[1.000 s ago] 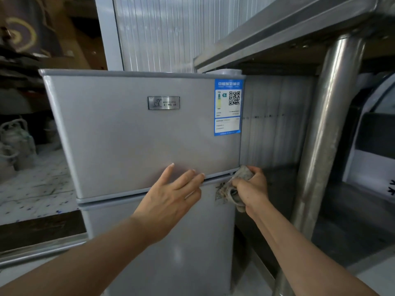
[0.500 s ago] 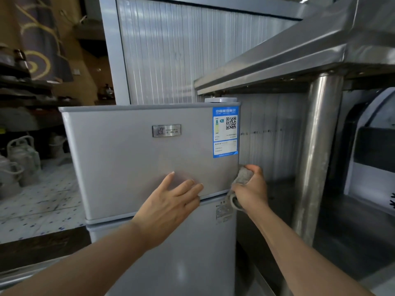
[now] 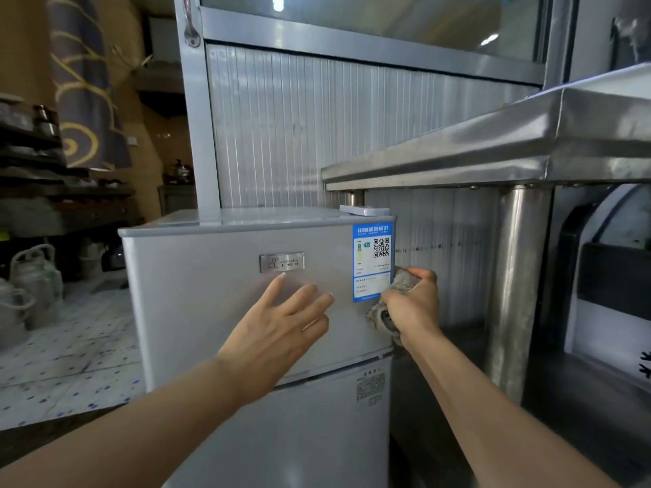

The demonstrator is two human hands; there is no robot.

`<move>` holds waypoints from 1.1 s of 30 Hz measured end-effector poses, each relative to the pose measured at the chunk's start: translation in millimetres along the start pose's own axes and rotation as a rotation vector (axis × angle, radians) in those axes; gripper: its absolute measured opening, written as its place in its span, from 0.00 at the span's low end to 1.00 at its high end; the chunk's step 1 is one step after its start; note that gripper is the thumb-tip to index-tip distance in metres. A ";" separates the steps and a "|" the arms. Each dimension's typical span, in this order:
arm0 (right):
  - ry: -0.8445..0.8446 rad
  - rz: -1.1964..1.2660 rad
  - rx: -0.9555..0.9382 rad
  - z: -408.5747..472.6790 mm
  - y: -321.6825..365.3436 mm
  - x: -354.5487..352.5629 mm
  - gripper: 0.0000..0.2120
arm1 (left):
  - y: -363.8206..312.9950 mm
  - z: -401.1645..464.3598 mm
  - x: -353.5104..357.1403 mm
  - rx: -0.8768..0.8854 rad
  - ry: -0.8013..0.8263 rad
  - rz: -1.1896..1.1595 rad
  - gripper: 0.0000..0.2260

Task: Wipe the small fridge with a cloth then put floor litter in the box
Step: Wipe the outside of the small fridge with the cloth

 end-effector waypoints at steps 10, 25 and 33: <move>-0.026 0.108 -0.059 17.8 72.0 25.4 0.19 | 37.6 18.7 -10.6 -0.075 0.016 0.055 0.31; -0.034 -0.407 -0.628 -27.6 103.2 53.2 0.29 | 70.6 1.9 -17.9 -0.169 0.005 0.044 0.31; 0.045 -0.731 -0.539 -5.5 118.5 64.6 0.25 | 90.5 -15.8 -12.9 -0.226 0.013 0.008 0.30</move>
Point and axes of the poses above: each hand's wrist, its own z-axis towards the middle knuckle, its own x-axis out of the palm, y = z × x, the point moved 7 cm from there along z, towards the middle knuckle, and after that the axes turned 14 degrees about z, right-handed, at the moved point
